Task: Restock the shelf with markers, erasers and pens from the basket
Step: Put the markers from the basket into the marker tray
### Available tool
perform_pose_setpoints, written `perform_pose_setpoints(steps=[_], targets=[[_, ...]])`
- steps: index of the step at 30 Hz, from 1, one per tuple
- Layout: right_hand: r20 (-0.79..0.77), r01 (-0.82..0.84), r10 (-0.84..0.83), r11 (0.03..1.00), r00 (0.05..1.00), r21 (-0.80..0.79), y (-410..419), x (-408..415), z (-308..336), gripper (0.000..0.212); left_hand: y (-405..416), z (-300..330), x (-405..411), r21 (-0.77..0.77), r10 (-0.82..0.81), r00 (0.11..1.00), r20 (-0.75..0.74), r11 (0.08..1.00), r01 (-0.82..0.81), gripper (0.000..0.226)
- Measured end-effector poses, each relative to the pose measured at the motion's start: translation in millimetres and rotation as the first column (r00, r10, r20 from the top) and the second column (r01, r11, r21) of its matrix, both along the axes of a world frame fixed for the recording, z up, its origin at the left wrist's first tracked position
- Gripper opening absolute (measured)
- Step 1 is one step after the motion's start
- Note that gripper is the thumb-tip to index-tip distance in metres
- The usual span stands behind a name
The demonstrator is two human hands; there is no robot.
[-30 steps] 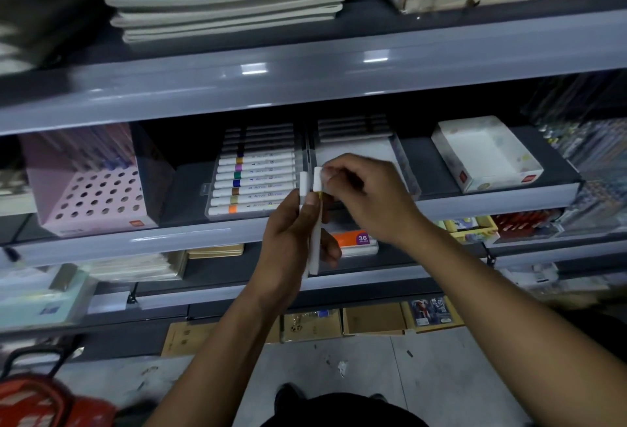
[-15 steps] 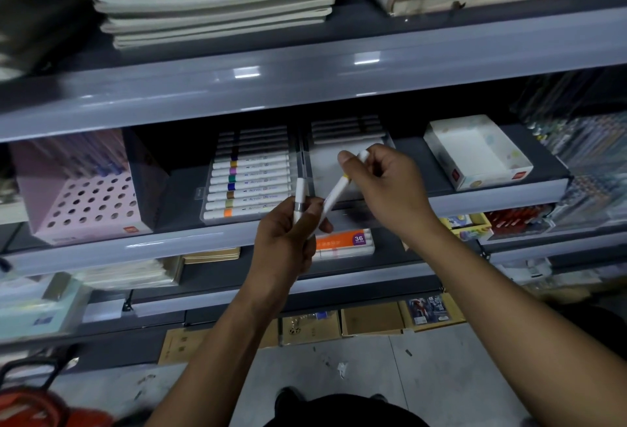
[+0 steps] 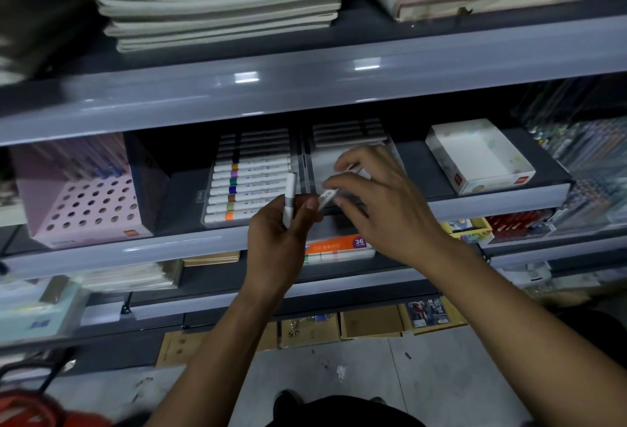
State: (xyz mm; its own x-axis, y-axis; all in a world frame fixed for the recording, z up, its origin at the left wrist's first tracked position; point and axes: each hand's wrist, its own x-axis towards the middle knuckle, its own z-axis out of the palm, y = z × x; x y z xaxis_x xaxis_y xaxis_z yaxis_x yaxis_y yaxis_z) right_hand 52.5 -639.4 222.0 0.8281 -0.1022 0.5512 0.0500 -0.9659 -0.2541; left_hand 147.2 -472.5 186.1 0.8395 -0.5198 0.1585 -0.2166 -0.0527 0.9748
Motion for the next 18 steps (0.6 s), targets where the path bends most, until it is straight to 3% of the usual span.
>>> perform_pose_setpoints(steps=[4, 7, 14, 18], targets=[[0.015, -0.031, 0.035, 0.983, 0.999, -0.181, -8.3, 6.5, -1.5, 0.016, 0.1, 1.2, 1.4, 0.012, 0.022, 0.999, 0.045, 1.0, -0.022, 0.015], [0.011, 0.006, -0.003, 0.98, 1.0, -0.2, -21.8, 10.4, -4.5, 0.014, 3.8, -1.4, 3.8, 0.044, 0.058, 0.994, 0.095, 0.997, -0.062, 0.017], [-0.05, 0.277, -0.284, 0.954, 0.958, -0.113, -53.2, 38.9, -1.4, 0.019, 9.7, -5.8, -0.8, 0.301, -0.089, 0.897, 0.433, 0.952, -0.051, 0.01], [-0.154, 0.399, -0.428, 0.897, 0.89, -0.189, -57.3, 61.9, 0.6, 0.024, 10.5, -6.0, -3.8, 0.39, -0.137, 0.853, 0.504, 0.917, -0.084, 0.014]])
